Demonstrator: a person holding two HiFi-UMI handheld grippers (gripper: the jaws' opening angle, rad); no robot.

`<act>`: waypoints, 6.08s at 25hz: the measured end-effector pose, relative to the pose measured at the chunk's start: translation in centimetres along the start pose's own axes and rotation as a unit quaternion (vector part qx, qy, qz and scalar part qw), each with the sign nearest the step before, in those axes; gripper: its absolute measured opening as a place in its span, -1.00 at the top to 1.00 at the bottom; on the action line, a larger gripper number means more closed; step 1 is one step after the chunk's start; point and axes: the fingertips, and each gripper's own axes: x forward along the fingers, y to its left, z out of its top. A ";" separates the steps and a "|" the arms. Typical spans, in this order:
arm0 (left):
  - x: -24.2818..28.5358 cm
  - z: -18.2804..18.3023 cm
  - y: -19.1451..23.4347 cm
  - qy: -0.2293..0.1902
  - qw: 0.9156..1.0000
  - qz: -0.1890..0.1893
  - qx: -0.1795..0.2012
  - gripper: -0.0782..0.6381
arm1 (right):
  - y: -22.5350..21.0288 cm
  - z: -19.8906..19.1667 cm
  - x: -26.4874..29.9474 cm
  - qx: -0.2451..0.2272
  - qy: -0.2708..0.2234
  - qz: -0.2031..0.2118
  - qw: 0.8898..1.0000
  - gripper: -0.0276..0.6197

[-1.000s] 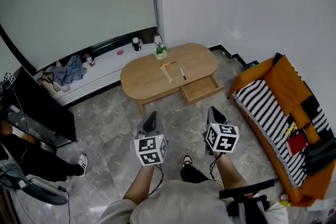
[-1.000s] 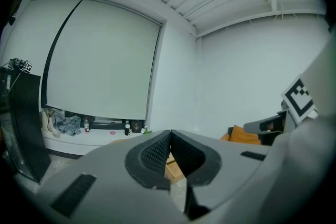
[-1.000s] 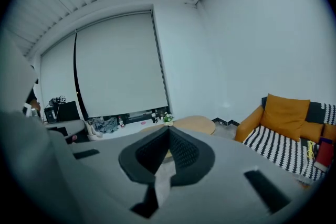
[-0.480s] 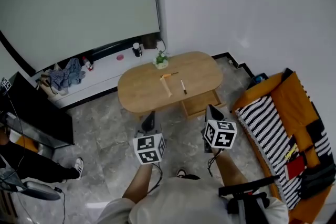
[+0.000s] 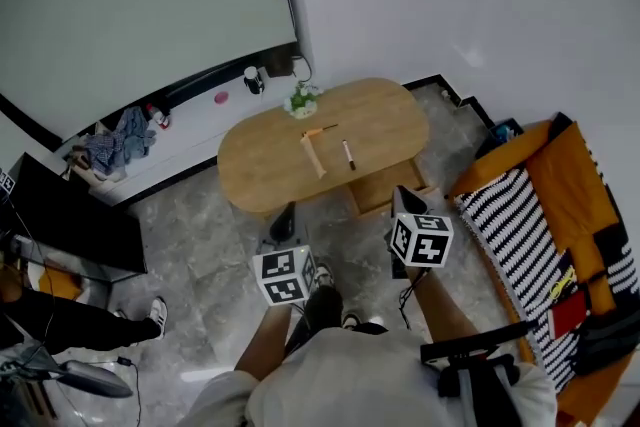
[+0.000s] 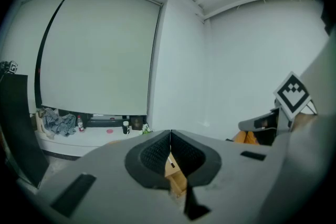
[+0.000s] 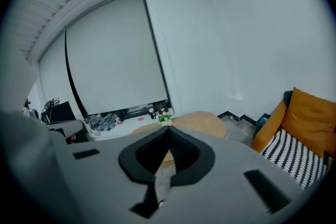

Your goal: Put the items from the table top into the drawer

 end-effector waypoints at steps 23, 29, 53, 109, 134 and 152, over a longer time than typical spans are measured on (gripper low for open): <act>30.3 6.8 8.8 0.028 0.998 -0.051 -0.025 0.76 | -1.9 10.4 26.0 -0.035 0.048 -0.052 0.997 0.93; 33.7 1.0 9.4 0.089 0.995 -0.034 -0.037 0.76 | -3.9 6.8 31.2 -0.044 0.097 -0.045 0.993 0.93; 41.6 -28.2 12.5 0.267 0.960 0.013 -0.088 0.76 | -9.6 -18.4 45.0 -0.034 0.258 -0.023 0.965 0.93; 40.4 -34.4 9.2 0.312 0.948 -0.035 -0.055 0.76 | -14.4 -24.8 48.8 -0.057 0.290 -0.049 0.954 0.73; 42.2 -34.3 -5.7 0.325 0.916 -0.219 0.083 0.76 | -27.0 -27.5 35.9 0.219 0.210 -0.228 0.925 0.73; 41.6 -34.5 -1.7 0.327 0.929 -0.170 0.045 0.76 | -23.9 -27.3 38.7 0.226 0.213 -0.190 0.931 0.44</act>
